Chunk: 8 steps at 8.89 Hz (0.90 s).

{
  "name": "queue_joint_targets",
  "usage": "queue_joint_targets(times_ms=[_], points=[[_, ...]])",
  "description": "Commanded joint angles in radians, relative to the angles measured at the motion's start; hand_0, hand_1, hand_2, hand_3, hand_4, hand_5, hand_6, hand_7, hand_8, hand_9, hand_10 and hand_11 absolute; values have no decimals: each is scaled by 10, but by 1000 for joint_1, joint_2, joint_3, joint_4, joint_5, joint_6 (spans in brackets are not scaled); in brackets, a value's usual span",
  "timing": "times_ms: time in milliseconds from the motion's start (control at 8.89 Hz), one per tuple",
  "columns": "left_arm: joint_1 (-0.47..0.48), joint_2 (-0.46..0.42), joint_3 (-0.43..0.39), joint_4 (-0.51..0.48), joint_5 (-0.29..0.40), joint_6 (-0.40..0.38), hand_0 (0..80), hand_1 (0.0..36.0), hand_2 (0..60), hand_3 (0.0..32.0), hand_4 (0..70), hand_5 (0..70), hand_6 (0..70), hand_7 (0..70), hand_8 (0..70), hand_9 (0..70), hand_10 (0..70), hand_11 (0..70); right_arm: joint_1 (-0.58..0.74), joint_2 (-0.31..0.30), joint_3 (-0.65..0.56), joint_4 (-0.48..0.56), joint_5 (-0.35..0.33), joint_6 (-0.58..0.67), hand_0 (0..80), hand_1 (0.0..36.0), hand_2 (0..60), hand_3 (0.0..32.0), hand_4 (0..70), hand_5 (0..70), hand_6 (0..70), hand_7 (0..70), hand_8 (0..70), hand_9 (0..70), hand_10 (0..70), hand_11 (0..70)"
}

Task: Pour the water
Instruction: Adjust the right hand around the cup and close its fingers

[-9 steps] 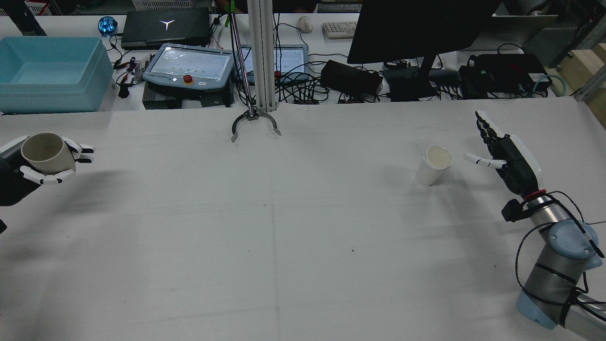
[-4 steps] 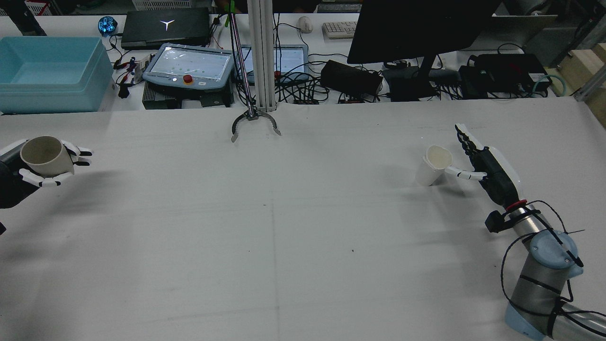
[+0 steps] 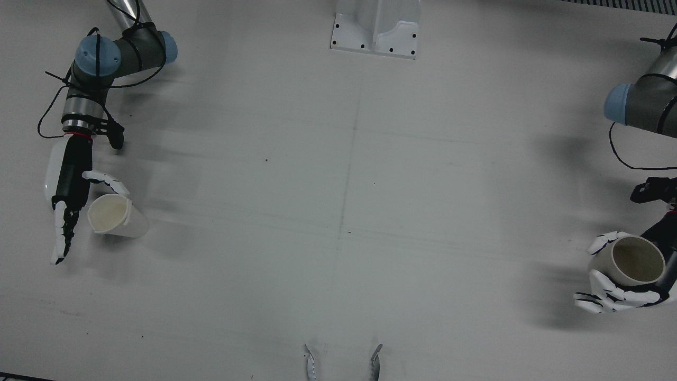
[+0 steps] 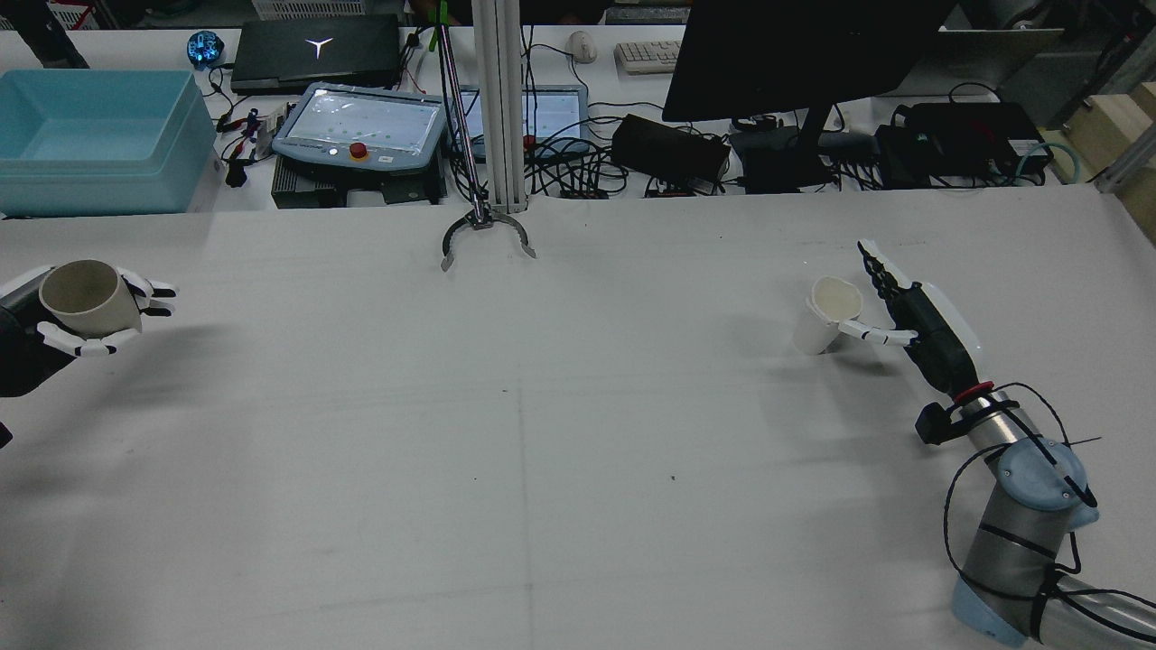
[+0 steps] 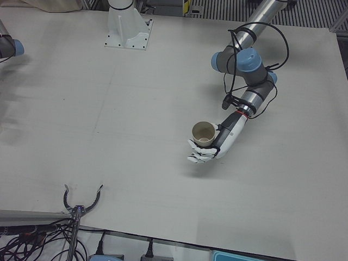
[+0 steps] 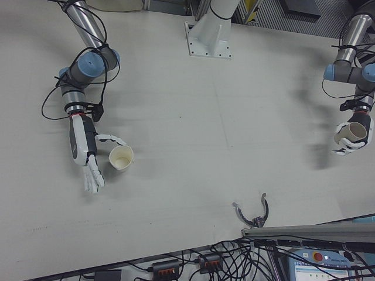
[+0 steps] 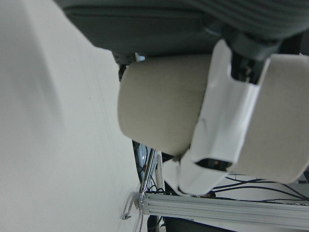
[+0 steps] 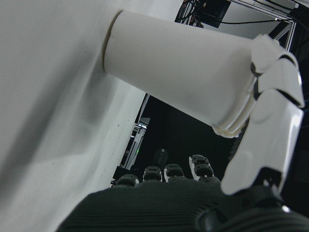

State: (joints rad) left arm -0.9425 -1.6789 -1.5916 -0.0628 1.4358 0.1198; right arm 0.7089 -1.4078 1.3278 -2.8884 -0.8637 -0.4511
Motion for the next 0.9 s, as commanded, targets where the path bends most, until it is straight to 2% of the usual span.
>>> queue_joint_targets(times_ms=[0, 225, 337, 675, 787], points=[[-1, -2, 2, 1, 0, 0, 800, 360, 600, 0, 700, 700, 508, 622, 250, 298, 202, 325, -31, 7, -5, 0, 0, 0, 476, 188, 212, 0, 0, 69, 67, 0, 41, 32, 0, 0], [1, -7, 2, 8, -2, 0, 800, 360, 600, 0, 700, 700, 507, 621, 250, 298, 202, 325, -32, 18, -4, 0, 0, 3, 479, 190, 220, 0, 0, 73, 80, 0, 52, 44, 0, 0], [-1, -7, 1, 9, 0, 0, 800, 360, 600, 0, 700, 700, 508, 621, 249, 297, 202, 325, -32, 21, -2, 0, 0, 3, 485, 194, 226, 0, 0, 81, 115, 0, 77, 68, 0, 0], [-1, -7, -1, 15, 0, -2, 800, 360, 600, 0, 700, 700, 506, 619, 248, 295, 201, 324, -32, 21, 1, 0, 0, 8, 496, 206, 232, 0, 0, 102, 191, 104, 89, 66, 0, 0], [1, -7, -1, 17, 0, -2, 800, 360, 600, 0, 700, 700, 506, 618, 248, 295, 200, 322, -32, 23, 2, 0, 2, 8, 495, 204, 233, 0, 0, 103, 227, 199, 75, 54, 0, 0]])
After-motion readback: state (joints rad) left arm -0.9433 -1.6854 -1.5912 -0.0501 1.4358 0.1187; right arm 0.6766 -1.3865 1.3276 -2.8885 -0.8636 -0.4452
